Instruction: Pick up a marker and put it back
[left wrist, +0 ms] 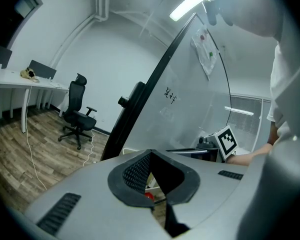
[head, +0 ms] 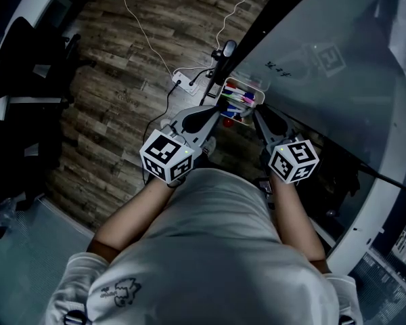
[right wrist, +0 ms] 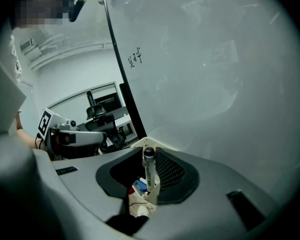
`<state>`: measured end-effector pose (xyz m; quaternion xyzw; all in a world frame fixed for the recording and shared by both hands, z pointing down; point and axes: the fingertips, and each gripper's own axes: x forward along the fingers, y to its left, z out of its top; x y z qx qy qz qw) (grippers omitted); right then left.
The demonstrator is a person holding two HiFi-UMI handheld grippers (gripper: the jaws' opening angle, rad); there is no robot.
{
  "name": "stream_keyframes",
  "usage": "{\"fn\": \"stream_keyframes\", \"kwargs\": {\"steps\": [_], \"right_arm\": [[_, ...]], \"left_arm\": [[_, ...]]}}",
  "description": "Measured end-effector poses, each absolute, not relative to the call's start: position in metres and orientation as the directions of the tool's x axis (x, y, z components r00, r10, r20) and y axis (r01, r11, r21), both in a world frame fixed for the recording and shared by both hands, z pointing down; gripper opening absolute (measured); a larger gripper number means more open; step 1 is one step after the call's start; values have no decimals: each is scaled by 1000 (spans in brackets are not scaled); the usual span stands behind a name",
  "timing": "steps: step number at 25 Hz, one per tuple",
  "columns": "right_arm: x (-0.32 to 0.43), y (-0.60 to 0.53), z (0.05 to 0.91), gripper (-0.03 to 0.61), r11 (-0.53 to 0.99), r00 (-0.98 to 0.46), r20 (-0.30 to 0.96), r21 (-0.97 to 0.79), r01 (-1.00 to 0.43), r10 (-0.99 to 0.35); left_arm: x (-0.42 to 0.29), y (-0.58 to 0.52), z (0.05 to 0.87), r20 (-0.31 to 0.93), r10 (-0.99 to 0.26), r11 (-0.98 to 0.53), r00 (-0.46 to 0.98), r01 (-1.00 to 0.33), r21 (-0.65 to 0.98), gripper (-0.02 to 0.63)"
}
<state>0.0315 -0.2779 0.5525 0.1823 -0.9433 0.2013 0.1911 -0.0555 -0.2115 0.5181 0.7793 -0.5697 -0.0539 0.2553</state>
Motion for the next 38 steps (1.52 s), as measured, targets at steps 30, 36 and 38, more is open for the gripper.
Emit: {"fn": "stream_keyframes", "kwargs": {"steps": [30, 36, 38], "right_arm": [[51, -291, 443, 34, 862, -890, 214, -240, -447, -402], [51, -267, 420, 12, 840, -862, 191, -202, -503, -470], [50, -253, 415, 12, 834, -850, 192, -176, -522, -491]], "left_arm": [[-73, -217, 447, 148, -911, -315, 385, -880, 354, 5], [-76, -202, 427, 127, -873, -414, 471, -853, 318, 5], [-80, -191, 423, 123, -864, -433, 489, -844, 315, 5]]}}
